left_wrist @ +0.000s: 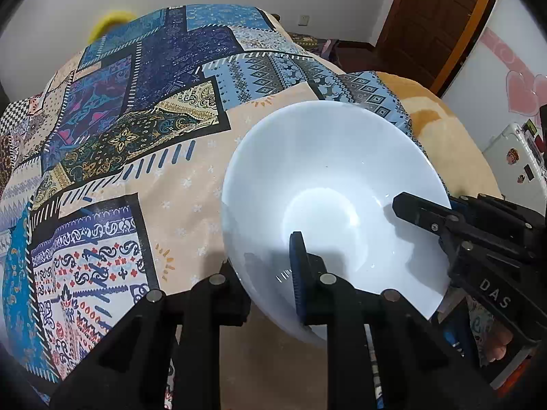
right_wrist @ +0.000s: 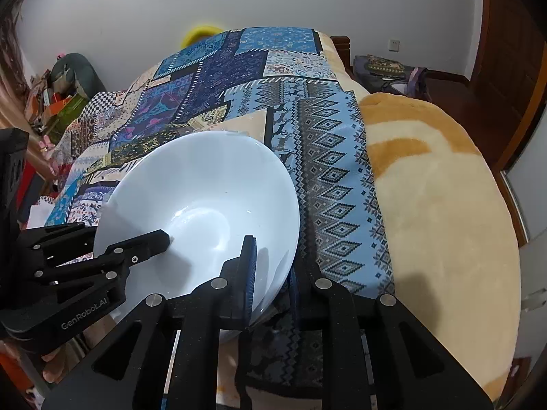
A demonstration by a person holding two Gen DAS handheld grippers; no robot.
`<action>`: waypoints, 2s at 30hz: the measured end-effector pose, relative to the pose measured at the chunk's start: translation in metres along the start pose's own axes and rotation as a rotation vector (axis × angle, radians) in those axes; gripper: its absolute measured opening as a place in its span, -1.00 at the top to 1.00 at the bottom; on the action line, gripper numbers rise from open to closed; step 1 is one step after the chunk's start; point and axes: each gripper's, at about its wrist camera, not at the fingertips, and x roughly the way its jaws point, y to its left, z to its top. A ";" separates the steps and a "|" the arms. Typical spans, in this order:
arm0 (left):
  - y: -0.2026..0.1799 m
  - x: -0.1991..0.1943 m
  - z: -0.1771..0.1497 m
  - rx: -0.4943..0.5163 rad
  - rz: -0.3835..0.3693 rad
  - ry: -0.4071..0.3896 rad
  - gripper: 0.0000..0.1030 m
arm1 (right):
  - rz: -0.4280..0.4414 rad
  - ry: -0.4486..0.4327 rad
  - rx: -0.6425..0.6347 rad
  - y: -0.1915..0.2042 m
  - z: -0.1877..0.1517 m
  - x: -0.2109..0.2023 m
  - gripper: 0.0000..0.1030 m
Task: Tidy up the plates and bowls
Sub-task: 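Lift and carry the white spotted bowl with the left tool toward the nested bowls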
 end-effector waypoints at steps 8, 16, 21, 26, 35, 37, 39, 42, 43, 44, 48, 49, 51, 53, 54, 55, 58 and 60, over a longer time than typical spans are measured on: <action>-0.004 -0.022 -0.012 -0.011 -0.013 -0.012 0.63 | 0.007 -0.035 0.007 0.008 -0.009 -0.027 0.70; -0.013 -0.070 -0.027 -0.004 -0.006 -0.066 0.63 | 0.033 -0.097 0.024 0.020 -0.015 -0.067 0.70; -0.016 -0.096 -0.036 -0.010 -0.012 -0.090 0.63 | 0.034 -0.122 0.017 0.032 -0.019 -0.085 0.70; -0.018 -0.126 -0.051 -0.016 -0.013 -0.118 0.63 | 0.022 -0.150 0.000 0.048 -0.026 -0.102 0.70; -0.014 -0.171 -0.078 -0.030 -0.010 -0.154 0.63 | 0.034 -0.186 -0.007 0.074 -0.039 -0.125 0.70; -0.011 -0.181 -0.084 -0.033 -0.007 -0.163 0.63 | 0.037 -0.192 -0.016 0.082 -0.042 -0.130 0.70; -0.007 -0.190 -0.091 -0.040 -0.007 -0.170 0.63 | 0.039 -0.197 -0.024 0.089 -0.044 -0.133 0.70; -0.001 -0.203 -0.102 -0.052 -0.004 -0.183 0.63 | 0.044 -0.204 -0.039 0.102 -0.049 -0.137 0.70; 0.002 -0.208 -0.106 -0.055 0.000 -0.188 0.63 | 0.046 -0.205 -0.046 0.107 -0.051 -0.138 0.70; 0.004 -0.212 -0.109 -0.056 0.003 -0.192 0.63 | 0.047 -0.206 -0.050 0.111 -0.052 -0.139 0.70; 0.013 -0.229 -0.124 -0.064 0.017 -0.206 0.63 | 0.063 -0.214 -0.062 0.127 -0.058 -0.144 0.70; 0.016 -0.233 -0.127 -0.066 0.018 -0.208 0.63 | 0.066 -0.216 -0.064 0.131 -0.060 -0.146 0.70; 0.023 -0.241 -0.135 -0.072 0.024 -0.215 0.63 | 0.076 -0.217 -0.073 0.139 -0.064 -0.147 0.70; 0.030 -0.248 -0.143 -0.081 0.030 -0.220 0.63 | 0.088 -0.215 -0.081 0.149 -0.067 -0.145 0.70; 0.035 -0.250 -0.147 -0.089 0.034 -0.220 0.63 | 0.092 -0.215 -0.085 0.153 -0.070 -0.146 0.70; 0.038 -0.253 -0.150 -0.096 0.038 -0.220 0.63 | 0.098 -0.214 -0.092 0.157 -0.071 -0.145 0.70; 0.050 -0.261 -0.163 -0.114 0.056 -0.224 0.63 | 0.126 -0.206 -0.106 0.170 -0.077 -0.141 0.70; 0.058 -0.267 -0.172 -0.126 0.072 -0.225 0.63 | 0.143 -0.200 -0.113 0.178 -0.081 -0.140 0.70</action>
